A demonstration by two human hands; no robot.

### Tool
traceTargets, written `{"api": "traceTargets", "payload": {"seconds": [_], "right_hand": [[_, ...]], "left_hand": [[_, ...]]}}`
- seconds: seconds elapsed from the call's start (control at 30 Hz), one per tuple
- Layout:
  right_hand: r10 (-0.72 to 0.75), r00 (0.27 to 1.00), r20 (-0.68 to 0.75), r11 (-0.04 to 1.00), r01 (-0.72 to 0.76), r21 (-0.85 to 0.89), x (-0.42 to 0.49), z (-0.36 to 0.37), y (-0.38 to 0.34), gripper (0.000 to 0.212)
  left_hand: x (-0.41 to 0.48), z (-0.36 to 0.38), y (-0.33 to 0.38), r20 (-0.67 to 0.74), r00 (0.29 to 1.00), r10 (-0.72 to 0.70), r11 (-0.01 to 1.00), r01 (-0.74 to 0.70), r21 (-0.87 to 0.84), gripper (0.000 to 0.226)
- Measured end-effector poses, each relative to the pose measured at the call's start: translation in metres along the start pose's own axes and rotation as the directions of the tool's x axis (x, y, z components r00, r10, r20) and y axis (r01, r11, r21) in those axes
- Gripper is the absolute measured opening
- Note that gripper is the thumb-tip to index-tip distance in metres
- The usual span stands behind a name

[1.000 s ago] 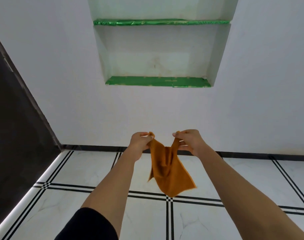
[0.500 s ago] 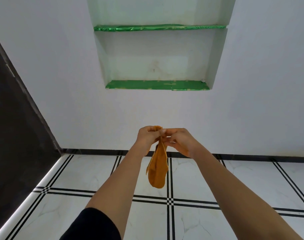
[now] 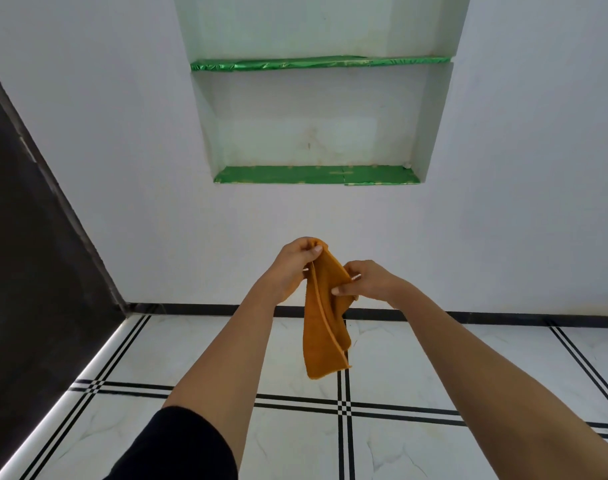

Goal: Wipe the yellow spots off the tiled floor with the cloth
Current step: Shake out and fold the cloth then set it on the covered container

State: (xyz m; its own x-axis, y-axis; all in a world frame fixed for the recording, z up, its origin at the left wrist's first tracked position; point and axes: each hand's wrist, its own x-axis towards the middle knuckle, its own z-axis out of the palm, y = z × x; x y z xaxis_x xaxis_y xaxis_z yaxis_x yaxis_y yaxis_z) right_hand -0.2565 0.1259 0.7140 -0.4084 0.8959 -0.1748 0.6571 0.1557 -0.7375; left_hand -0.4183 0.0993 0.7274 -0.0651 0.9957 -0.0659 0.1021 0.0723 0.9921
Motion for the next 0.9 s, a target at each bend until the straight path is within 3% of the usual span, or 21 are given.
{"api": "traceTargets", "payload": {"seconds": [0.2,0.3,0.43,0.53,0.57,0.63,0.7,0.73,0.83,0.9], "right_hand": [[-0.017,0.998,0.054,0.979,0.028,-0.204,-0.006,-0.030,-0.012,0.041],[-0.026,0.999,0.025,0.983,0.030,-0.181,-0.008,-0.042,-0.021,0.037],[-0.013,0.999,0.035,1.000,0.012,0.011,-0.015,-0.050,-0.022,0.028],[-0.036,0.994,-0.104,0.915,0.074,0.397,-0.019,-0.060,-0.033,0.026],[0.015,0.991,-0.133,0.828,0.062,0.557,-0.017,-0.062,-0.035,0.034],[0.162,0.987,0.014,0.684,-0.122,0.719,-0.012,-0.051,-0.022,0.065],[0.252,0.950,0.185,0.702,-0.311,0.641,-0.009,-0.027,0.004,0.078],[0.291,0.930,0.225,0.711,-0.368,0.600,-0.011,-0.016,0.018,0.074],[0.272,0.921,0.280,0.754,-0.385,0.533,-0.021,-0.001,0.046,0.040],[0.188,0.930,0.317,0.727,-0.349,0.592,-0.023,-0.001,0.050,0.048]], "left_hand": [[0.000,-0.019,-0.011,-0.170,0.985,0.039,0.999,-0.043,-0.019,0.022],[-0.004,-0.022,-0.014,-0.225,0.974,0.021,0.999,-0.030,-0.039,0.018],[-0.011,-0.024,-0.014,-0.213,0.976,0.039,0.997,-0.053,-0.062,0.019],[-0.011,-0.025,0.007,-0.246,0.966,0.085,0.979,-0.127,-0.160,0.024],[-0.010,-0.023,0.013,-0.224,0.973,0.051,0.967,-0.105,-0.234,0.029],[-0.013,-0.017,0.003,-0.028,0.989,-0.143,0.889,0.116,-0.443,0.050],[-0.024,-0.003,-0.029,0.275,0.919,-0.283,0.753,0.390,-0.530,0.079],[-0.033,0.004,-0.047,0.363,0.867,-0.341,0.705,0.491,-0.511,0.086],[-0.052,0.008,-0.078,0.373,0.789,-0.488,0.650,0.614,-0.448,0.086],[-0.047,-0.001,-0.075,0.317,0.823,-0.471,0.700,0.568,-0.433,0.063]]}}
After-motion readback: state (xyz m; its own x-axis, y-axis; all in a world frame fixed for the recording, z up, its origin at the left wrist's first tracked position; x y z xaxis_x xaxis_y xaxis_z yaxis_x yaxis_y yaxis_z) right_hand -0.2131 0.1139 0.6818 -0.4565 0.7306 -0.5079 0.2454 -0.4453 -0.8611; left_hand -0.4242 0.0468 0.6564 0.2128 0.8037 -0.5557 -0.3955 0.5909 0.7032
